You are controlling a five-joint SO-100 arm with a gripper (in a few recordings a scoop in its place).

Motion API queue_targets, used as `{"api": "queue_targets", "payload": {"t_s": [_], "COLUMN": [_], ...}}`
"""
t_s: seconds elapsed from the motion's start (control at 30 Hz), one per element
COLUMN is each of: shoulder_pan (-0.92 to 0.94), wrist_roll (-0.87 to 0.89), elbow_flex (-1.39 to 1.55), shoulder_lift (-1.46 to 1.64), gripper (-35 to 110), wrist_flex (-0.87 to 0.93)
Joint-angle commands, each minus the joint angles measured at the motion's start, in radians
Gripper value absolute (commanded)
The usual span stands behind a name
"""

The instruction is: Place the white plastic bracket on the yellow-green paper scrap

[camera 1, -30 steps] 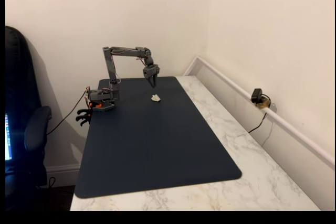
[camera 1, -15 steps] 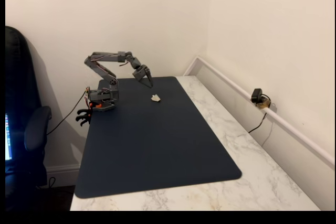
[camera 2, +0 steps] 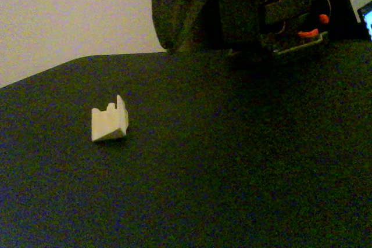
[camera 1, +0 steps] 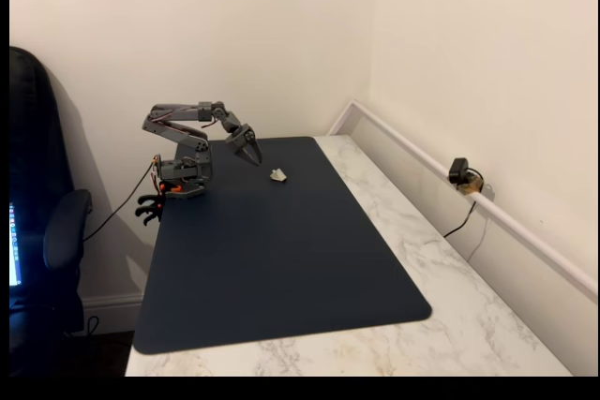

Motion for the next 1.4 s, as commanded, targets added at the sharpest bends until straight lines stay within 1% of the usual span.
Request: {"api": "queue_targets", "payload": {"t_s": [0.0, 0.17, 0.23, 0.37, 0.7, 1.23, 1.37], "shoulder_pan": [0.002, 0.032, 0.043, 0.051, 0.061, 0.035, 0.101], "wrist_roll": [-0.04, -0.075, -0.101, -0.127, -0.149, -0.179, -0.12], "elbow_flex": [0.008, 0.048, 0.089, 0.21, 0.225, 0.235, 0.235], "shoulder_lift": [0.026, 0.117, 0.242, 0.611, 0.611, 0.611, 0.611], "gripper": [0, 0, 0, 0, 0, 0, 0], "wrist_flex": [0.006, 0.064, 0.12, 0.302, 0.36, 0.365, 0.362]}}
